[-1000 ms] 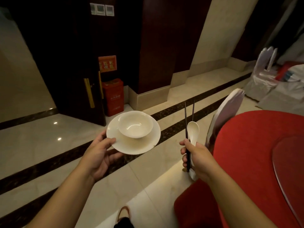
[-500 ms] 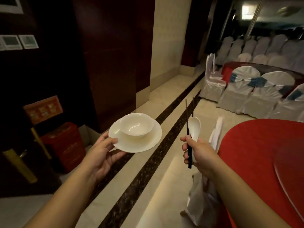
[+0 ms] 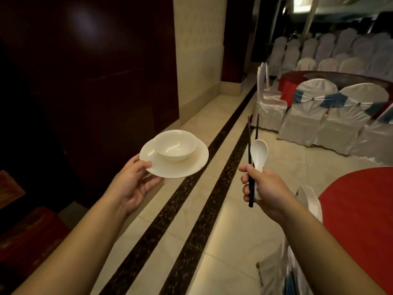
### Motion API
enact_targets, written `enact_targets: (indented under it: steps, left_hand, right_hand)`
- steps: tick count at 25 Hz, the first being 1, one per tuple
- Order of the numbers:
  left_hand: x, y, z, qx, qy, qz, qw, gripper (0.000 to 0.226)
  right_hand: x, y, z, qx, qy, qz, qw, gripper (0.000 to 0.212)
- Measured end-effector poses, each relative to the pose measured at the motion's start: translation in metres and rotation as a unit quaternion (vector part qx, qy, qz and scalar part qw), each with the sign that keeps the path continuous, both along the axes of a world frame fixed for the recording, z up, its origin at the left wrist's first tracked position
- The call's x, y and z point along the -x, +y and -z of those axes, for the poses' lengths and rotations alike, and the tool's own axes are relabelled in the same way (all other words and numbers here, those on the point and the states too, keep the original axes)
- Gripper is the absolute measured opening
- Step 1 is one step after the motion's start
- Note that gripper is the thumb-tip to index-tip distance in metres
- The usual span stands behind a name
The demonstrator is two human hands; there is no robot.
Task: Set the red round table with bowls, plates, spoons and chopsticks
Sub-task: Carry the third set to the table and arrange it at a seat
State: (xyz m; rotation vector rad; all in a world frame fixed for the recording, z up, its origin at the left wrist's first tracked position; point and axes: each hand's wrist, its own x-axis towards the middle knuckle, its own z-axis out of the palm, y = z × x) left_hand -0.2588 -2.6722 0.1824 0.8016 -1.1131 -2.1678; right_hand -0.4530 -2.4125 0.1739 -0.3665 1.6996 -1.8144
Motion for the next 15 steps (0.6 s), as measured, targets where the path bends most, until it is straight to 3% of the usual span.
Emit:
enact_targets:
  steps: [3, 8, 15]
  left_hand:
    - [0.092, -0.036, 0.009, -0.007, -0.011, 0.022, 1.0, 0.032]
    - [0.268, -0.093, 0.035, -0.027, -0.012, 0.144, 0.989, 0.032]
    - [0.558, -0.126, 0.03, -0.014, -0.023, 0.335, 0.942, 0.046]
  right_hand:
    - [0.076, -0.026, 0.006, -0.009, 0.0, 0.032, 0.999, 0.03]
    - [0.211, -0.057, 0.028, -0.03, 0.005, 0.119, 0.992, 0.029]
    - [0.383, -0.075, 0.023, -0.028, -0.001, 0.296, 0.955, 0.027]
